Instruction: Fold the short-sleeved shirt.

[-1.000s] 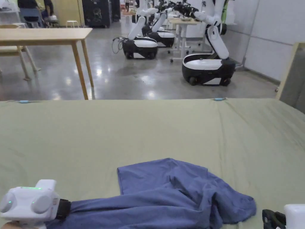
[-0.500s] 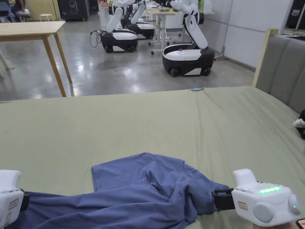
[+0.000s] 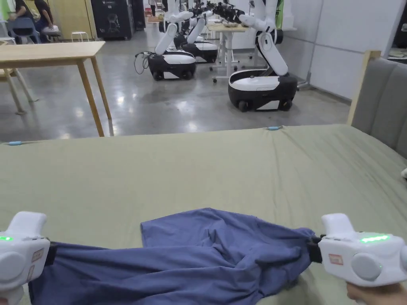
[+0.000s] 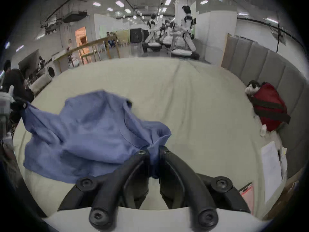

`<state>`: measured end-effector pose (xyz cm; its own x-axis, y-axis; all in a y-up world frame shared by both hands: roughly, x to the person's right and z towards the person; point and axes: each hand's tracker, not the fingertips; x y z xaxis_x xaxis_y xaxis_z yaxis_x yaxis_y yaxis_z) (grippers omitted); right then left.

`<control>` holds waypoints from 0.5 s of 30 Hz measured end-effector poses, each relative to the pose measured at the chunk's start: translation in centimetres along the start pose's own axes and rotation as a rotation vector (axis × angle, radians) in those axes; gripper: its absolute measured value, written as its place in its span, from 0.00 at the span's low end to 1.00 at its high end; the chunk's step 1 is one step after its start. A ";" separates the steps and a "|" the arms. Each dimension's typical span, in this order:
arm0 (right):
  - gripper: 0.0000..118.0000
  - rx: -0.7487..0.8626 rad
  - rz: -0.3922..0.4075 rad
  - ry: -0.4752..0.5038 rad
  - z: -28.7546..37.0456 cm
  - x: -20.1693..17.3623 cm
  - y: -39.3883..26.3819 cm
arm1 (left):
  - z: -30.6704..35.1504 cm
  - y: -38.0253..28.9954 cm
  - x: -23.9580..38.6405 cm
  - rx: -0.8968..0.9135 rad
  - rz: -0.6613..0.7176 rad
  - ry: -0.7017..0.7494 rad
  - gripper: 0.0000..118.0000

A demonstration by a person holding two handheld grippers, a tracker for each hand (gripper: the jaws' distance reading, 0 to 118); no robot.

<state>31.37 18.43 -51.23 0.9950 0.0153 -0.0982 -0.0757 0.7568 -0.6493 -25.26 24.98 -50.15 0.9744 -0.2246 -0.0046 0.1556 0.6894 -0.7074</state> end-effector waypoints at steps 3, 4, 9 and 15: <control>0.09 0.110 0.030 0.001 4.7 -0.9 4.1 | 2.7 1.9 -1.4 0.062 0.016 0.010 0.00; 0.09 0.156 0.043 0.002 6.2 -1.3 5.6 | 3.5 2.6 -2.1 0.087 0.015 0.019 0.00; 0.09 0.354 0.100 -0.042 13.5 -4.0 13.2 | 7.7 6.5 -5.9 0.215 0.118 0.030 0.00; 0.09 0.501 0.069 -0.104 19.0 -4.5 22.2 | 11.7 12.6 -10.4 0.332 0.182 0.056 0.00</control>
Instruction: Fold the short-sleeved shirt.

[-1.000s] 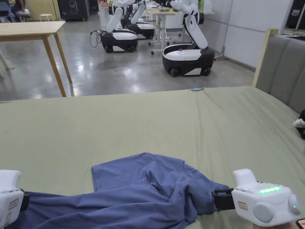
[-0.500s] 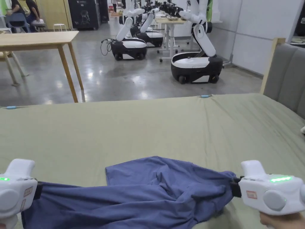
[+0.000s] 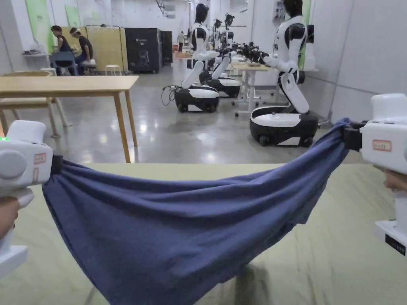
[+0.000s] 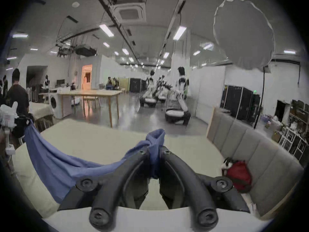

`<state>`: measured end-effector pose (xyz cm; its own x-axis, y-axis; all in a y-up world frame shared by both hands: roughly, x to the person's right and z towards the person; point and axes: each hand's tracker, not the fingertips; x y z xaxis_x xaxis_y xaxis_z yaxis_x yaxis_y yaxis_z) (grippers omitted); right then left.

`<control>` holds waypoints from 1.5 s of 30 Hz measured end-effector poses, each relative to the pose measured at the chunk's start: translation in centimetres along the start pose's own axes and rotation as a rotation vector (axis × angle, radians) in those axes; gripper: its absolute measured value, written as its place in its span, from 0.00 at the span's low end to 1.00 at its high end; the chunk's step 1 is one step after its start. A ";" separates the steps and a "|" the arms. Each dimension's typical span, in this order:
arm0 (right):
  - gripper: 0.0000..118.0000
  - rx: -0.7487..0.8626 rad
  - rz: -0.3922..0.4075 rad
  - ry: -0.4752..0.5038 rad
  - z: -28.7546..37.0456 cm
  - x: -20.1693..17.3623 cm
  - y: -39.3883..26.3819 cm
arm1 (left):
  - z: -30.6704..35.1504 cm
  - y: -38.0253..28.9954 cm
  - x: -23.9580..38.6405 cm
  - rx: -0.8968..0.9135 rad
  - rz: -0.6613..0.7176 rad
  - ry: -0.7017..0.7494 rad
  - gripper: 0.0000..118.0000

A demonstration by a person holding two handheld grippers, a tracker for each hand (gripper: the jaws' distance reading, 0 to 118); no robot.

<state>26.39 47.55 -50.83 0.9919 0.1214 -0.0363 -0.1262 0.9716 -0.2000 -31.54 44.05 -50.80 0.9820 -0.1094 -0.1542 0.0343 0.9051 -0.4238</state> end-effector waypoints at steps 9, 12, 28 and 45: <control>0.09 0.149 -0.057 -0.092 -0.9 2.4 10.8 | 0.9 11.7 -2.0 0.204 0.119 -0.011 0.00; 0.09 0.156 -0.041 -0.103 -1.8 2.4 11.7 | 0.3 13.6 -1.2 0.252 0.048 0.041 0.00; 0.09 -0.063 -0.054 -0.111 -7.6 0.8 -7.8 | -8.1 -1.9 2.2 0.002 0.090 0.017 0.00; 0.09 -0.568 0.089 0.099 9.2 0.8 -33.6 | 5.0 -29.6 -0.8 -0.430 0.146 -0.138 0.00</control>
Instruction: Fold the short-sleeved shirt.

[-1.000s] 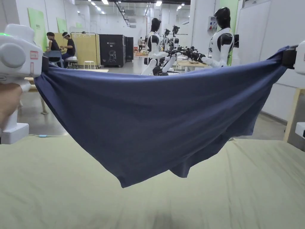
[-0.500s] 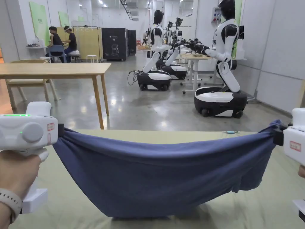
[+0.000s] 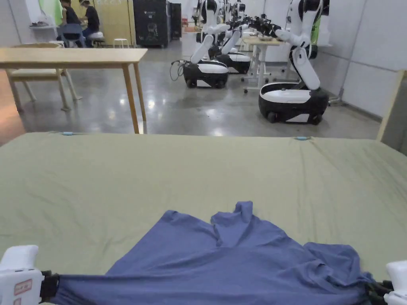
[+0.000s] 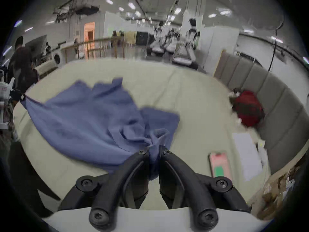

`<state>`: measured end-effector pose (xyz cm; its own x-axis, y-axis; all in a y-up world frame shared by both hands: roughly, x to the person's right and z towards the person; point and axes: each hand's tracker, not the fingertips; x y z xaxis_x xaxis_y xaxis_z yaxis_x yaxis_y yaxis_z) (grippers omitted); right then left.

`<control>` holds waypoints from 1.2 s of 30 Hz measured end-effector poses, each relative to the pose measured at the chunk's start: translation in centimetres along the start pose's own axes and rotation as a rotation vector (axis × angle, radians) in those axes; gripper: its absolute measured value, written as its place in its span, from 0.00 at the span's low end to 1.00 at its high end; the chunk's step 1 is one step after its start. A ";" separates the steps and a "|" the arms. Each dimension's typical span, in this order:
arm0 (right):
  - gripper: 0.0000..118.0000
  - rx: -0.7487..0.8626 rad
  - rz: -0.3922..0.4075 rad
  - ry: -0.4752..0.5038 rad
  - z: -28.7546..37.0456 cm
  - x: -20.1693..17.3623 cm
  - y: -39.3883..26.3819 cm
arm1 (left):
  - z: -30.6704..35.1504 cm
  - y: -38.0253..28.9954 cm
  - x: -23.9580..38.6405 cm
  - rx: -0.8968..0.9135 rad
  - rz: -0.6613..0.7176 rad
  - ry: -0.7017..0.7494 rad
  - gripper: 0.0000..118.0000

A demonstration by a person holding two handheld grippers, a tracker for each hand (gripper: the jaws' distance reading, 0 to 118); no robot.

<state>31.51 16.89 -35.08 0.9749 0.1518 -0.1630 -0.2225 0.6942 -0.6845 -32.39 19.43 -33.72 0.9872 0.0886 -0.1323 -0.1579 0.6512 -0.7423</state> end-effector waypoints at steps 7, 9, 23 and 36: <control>0.93 0.076 0.006 0.004 2.4 -0.5 0.9 | 3.2 0.2 0.0 0.077 -0.086 0.138 0.86; 1.00 0.183 0.051 -0.016 4.2 -3.0 3.5 | 5.3 1.7 2.8 0.172 -0.099 0.151 0.88; 0.00 0.439 -0.132 0.101 6.4 -19.0 10.8 | 3.8 2.9 16.3 0.303 -0.218 -0.080 0.00; 0.00 0.355 -0.092 0.248 4.9 -22.5 9.5 | 1.9 -2.2 -2.5 0.075 0.156 0.089 0.38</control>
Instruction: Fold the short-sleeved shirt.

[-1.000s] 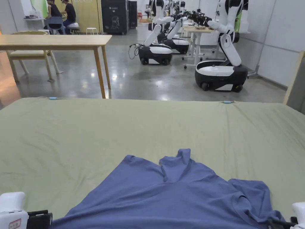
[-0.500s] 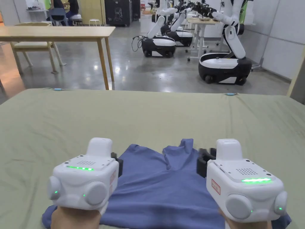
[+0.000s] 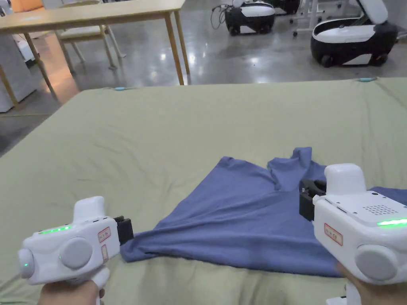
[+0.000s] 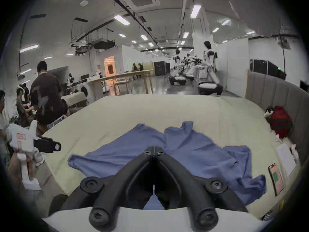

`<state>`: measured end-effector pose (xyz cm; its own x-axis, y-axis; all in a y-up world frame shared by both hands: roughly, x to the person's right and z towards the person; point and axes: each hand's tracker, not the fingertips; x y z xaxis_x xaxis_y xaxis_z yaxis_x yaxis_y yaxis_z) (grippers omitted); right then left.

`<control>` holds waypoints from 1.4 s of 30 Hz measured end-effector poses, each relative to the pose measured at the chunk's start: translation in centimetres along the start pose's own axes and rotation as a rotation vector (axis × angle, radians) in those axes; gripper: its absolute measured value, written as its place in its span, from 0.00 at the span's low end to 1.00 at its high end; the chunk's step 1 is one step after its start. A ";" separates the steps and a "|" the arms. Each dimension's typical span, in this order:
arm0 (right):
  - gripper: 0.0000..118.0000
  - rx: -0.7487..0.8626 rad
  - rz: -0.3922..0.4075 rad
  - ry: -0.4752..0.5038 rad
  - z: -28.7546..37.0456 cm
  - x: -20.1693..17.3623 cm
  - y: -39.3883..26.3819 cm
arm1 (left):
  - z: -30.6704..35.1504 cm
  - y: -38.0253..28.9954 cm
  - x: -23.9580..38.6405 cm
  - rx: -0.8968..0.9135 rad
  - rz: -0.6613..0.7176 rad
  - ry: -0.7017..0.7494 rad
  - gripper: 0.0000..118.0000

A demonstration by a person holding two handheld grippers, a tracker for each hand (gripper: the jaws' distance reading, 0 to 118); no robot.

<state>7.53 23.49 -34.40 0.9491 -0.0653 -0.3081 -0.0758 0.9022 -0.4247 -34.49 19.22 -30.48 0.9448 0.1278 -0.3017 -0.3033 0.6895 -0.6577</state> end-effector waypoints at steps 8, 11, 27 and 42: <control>0.01 -0.078 0.012 0.001 -2.6 -0.5 -2.0 | -5.6 -0.1 -1.8 -0.088 -0.013 -0.018 0.98; 0.00 -0.106 0.007 -0.019 -3.4 0.6 -2.1 | -8.3 -0.4 -0.7 -0.141 -0.056 -0.023 0.86; 1.00 -0.460 0.148 -0.179 -20.6 17.6 1.0 | -3.0 0.0 5.7 -0.104 -0.228 -0.020 0.02; 0.06 -0.465 0.065 -0.155 -21.4 18.4 0.2 | -5.4 1.2 5.1 -0.190 -0.211 -0.033 0.03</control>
<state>18.43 13.40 -58.36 0.9696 0.0808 -0.2309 -0.2309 0.6139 -0.7548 -30.73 16.82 -36.50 0.9922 0.0210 -0.1233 -0.1140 0.5574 -0.8224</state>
